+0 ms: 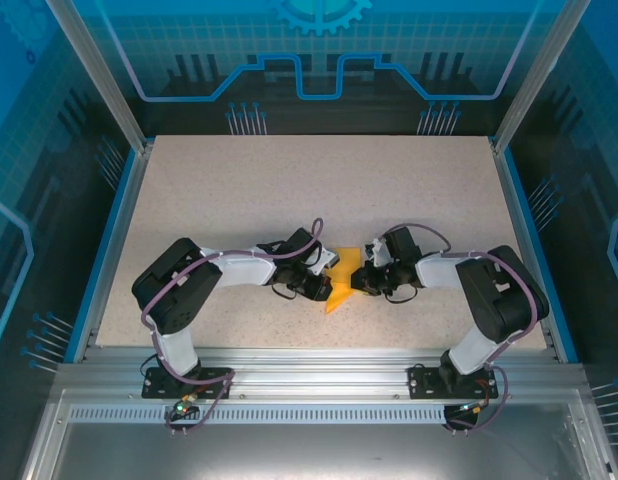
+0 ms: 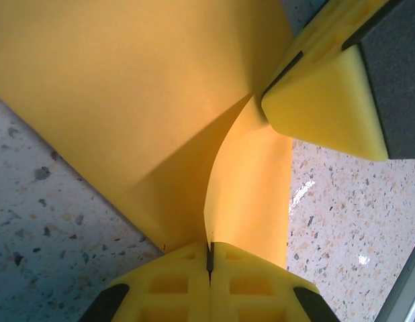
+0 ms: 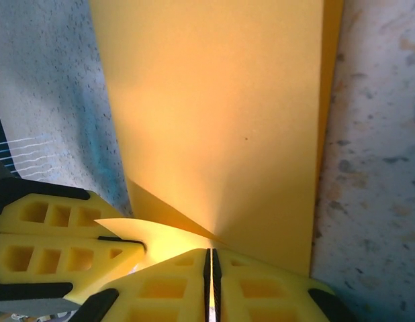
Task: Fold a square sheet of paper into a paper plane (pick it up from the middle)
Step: Third fold the triangle at the center of the table.
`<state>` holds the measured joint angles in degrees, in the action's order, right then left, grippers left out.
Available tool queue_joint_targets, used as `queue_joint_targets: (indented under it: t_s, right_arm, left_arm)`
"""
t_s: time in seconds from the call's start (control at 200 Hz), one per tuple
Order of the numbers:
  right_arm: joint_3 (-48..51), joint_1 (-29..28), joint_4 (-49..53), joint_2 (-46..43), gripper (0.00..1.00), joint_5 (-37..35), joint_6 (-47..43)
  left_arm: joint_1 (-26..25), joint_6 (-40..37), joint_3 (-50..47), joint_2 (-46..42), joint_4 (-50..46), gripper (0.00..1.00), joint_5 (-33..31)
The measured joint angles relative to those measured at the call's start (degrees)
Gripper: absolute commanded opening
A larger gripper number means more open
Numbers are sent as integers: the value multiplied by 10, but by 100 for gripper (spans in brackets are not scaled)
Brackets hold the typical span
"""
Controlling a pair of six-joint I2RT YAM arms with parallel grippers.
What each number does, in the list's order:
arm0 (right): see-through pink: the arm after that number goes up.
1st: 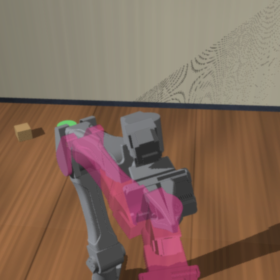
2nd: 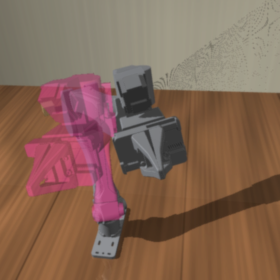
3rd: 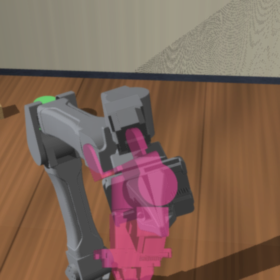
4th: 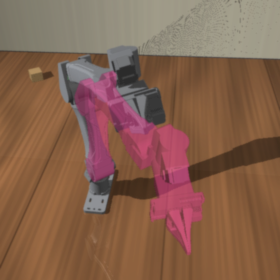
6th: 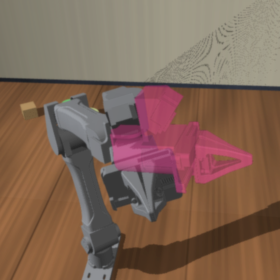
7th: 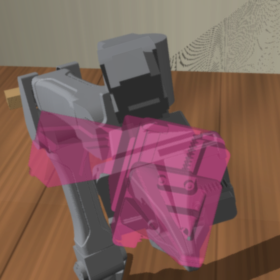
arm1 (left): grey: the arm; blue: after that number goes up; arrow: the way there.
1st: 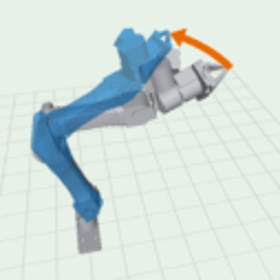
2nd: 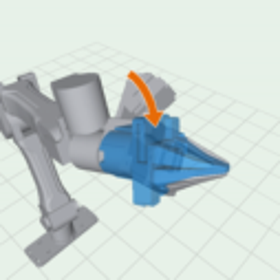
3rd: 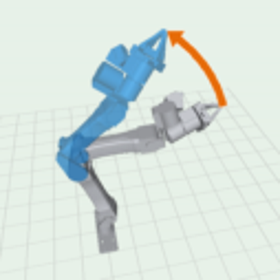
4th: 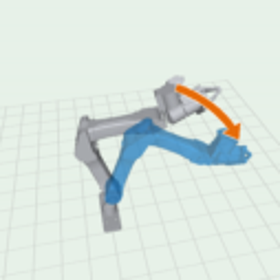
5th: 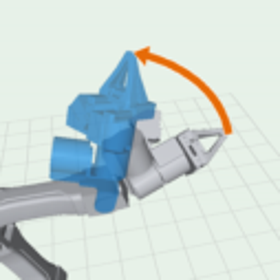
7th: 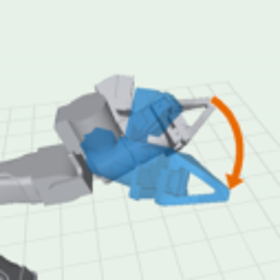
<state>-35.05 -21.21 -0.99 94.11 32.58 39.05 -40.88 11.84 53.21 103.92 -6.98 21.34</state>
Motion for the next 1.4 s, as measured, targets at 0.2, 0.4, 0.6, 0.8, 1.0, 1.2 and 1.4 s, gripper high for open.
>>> queue_joint_targets:
  t_s: [0.2,0.4,0.6,0.8,1.0,1.2,1.4]
  right_arm:
    - [-3,7,23,-21,13,2,-7]
    - [-12,8,19,-44,13,14,-7]
    - [-13,10,18,-8,12,6,-7]
    - [-14,25,14,17,12,23,-7]
    - [-14,20,29,-16,13,8,-7]
    - [-29,-24,36,-42,12,-3,-5]
    - [-44,-37,32,12,11,-19,0]
  left_arm:
    - [0,0,0,0,0,0,0]
    - [0,0,0,0,0,0,0]
    - [0,0,0,0,0,0,0]
    - [1,0,0,0,0,0,0]
    - [1,0,0,0,0,0,0]
    - [1,0,0,0,0,0,0]
    - [1,0,0,0,0,0,0]
